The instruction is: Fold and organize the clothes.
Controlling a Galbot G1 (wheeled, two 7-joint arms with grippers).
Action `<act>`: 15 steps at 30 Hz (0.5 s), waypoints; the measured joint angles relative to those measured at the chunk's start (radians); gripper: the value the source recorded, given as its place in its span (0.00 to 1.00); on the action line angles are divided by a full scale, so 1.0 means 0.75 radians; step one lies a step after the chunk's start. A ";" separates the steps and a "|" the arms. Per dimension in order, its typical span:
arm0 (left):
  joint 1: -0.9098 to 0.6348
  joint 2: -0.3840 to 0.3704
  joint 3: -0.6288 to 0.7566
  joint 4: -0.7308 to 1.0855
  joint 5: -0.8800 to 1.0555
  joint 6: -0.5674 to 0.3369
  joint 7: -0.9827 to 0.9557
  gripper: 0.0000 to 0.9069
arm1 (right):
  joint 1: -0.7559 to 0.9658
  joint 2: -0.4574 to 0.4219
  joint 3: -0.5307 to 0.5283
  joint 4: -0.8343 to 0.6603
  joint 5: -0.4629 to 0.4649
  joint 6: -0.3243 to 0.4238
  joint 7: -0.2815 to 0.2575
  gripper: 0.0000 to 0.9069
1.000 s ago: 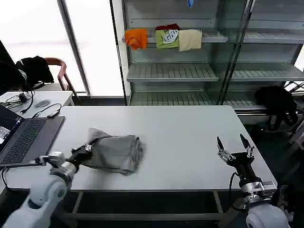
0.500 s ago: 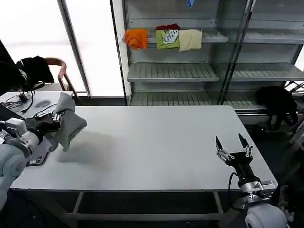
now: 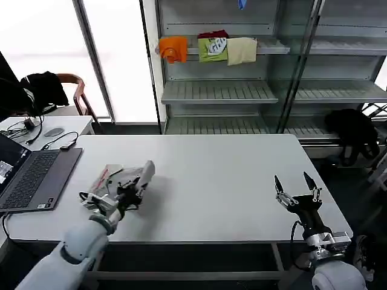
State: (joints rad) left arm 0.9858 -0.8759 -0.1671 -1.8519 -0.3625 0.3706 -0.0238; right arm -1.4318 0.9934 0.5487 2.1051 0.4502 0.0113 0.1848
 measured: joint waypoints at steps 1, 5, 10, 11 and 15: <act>-0.015 -0.010 0.025 -0.002 0.011 -0.001 -0.014 1.00 | 0.001 0.002 -0.002 -0.001 0.000 0.000 0.000 1.00; -0.075 -0.042 0.128 -0.013 0.062 0.001 -0.081 1.00 | 0.009 0.009 -0.009 -0.003 -0.005 -0.002 -0.002 1.00; -0.130 -0.074 0.254 -0.040 0.155 0.037 -0.208 1.00 | 0.023 0.015 -0.021 0.000 -0.014 -0.011 -0.003 1.00; -0.141 -0.076 0.277 -0.049 0.172 0.046 -0.232 1.00 | 0.027 0.016 -0.022 0.000 -0.016 -0.014 -0.002 1.00; -0.180 -0.081 0.328 -0.089 0.218 0.081 -0.307 1.00 | 0.031 0.018 -0.028 0.002 -0.021 -0.020 -0.001 1.00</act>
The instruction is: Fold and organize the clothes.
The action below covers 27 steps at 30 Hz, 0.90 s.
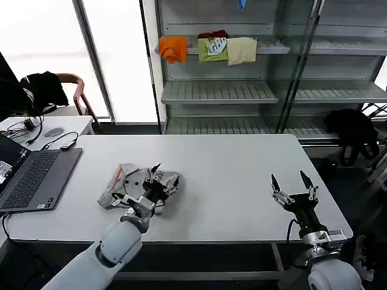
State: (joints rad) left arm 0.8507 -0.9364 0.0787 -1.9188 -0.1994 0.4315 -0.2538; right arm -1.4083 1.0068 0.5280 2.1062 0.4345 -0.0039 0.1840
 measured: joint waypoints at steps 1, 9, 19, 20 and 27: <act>-0.010 -0.001 0.008 -0.010 0.007 0.010 -0.018 1.00 | 0.000 0.000 -0.001 0.002 -0.001 -0.001 0.000 1.00; -0.009 0.027 -0.042 -0.078 0.013 0.049 -0.071 1.00 | 0.011 -0.011 0.000 0.009 0.000 -0.020 -0.004 1.00; 0.219 0.033 -0.321 -0.161 -0.046 -0.017 0.076 1.00 | 0.188 0.027 -0.176 -0.011 0.050 -0.195 0.011 1.00; 0.243 0.025 -0.355 -0.178 -0.054 -0.016 0.087 1.00 | 0.224 0.037 -0.211 -0.018 0.063 -0.229 0.019 1.00; 0.350 -0.032 -0.542 -0.271 -0.113 0.003 0.133 1.00 | 0.509 0.156 -0.507 -0.142 0.182 -0.471 0.131 1.00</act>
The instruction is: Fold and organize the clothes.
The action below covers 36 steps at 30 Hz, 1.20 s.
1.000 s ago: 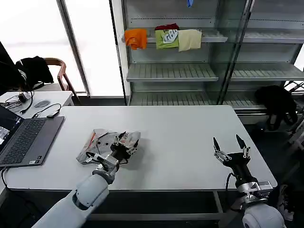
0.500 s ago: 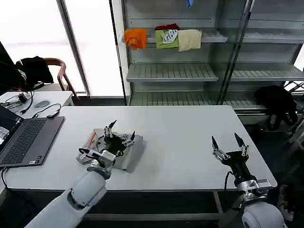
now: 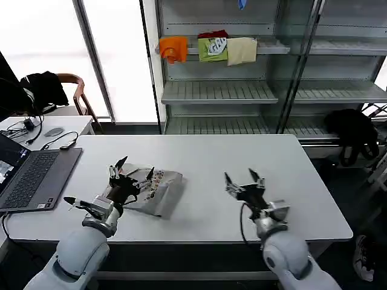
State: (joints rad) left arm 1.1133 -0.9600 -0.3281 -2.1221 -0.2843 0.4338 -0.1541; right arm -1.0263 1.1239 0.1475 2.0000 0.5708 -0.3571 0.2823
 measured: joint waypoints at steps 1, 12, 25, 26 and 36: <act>0.011 -0.007 -0.020 -0.011 -0.006 0.002 0.004 1.00 | 0.038 0.023 -0.042 -0.027 0.015 -0.027 0.019 1.00; 0.060 -0.072 -0.124 -0.069 -0.044 0.014 0.046 1.00 | 0.260 0.246 -0.304 -0.298 0.113 -0.171 0.095 1.00; 0.083 -0.098 -0.171 -0.087 -0.058 0.018 0.077 1.00 | 0.342 0.410 -0.404 -0.485 0.136 -0.178 0.064 0.33; 0.081 -0.100 -0.172 -0.087 -0.059 0.018 0.078 1.00 | 0.343 0.414 -0.406 -0.492 0.136 -0.175 0.061 0.32; 0.086 -0.114 -0.178 -0.092 -0.062 0.024 0.086 1.00 | 0.350 0.431 -0.415 -0.515 0.136 -0.154 0.055 0.13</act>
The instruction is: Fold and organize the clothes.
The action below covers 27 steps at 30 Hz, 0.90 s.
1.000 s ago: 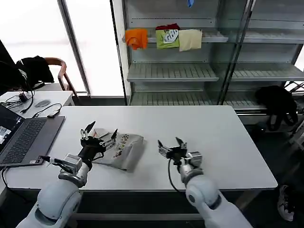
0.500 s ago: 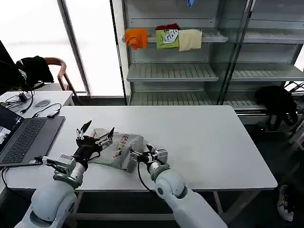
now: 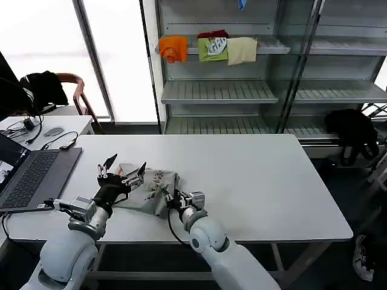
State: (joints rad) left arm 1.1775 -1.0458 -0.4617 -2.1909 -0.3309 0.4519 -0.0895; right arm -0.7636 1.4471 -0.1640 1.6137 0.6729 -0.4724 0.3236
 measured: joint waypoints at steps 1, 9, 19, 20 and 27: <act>0.000 0.000 -0.002 -0.001 -0.001 0.000 0.000 1.00 | 0.002 -0.001 0.000 0.001 -0.003 0.003 0.000 0.12; 0.003 0.001 -0.009 -0.003 -0.003 0.002 0.002 1.00 | 0.010 -0.031 0.007 0.051 -0.026 0.015 -0.005 0.10; 0.006 -0.010 0.001 -0.002 -0.004 0.001 0.007 1.00 | 0.009 -0.154 0.080 0.086 -0.015 0.023 -0.023 0.80; 0.005 -0.011 0.003 -0.001 -0.004 0.001 0.008 1.00 | 0.009 -0.166 0.091 0.086 -0.013 0.023 -0.026 1.00; 0.006 -0.011 0.008 -0.002 -0.005 0.001 0.012 1.00 | -0.004 -0.258 0.159 0.073 -0.031 0.018 -0.055 1.00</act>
State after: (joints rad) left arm 1.1817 -1.0544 -0.4559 -2.1922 -0.3349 0.4525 -0.0808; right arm -0.7669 1.2539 -0.0451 1.6685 0.6494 -0.4589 0.2822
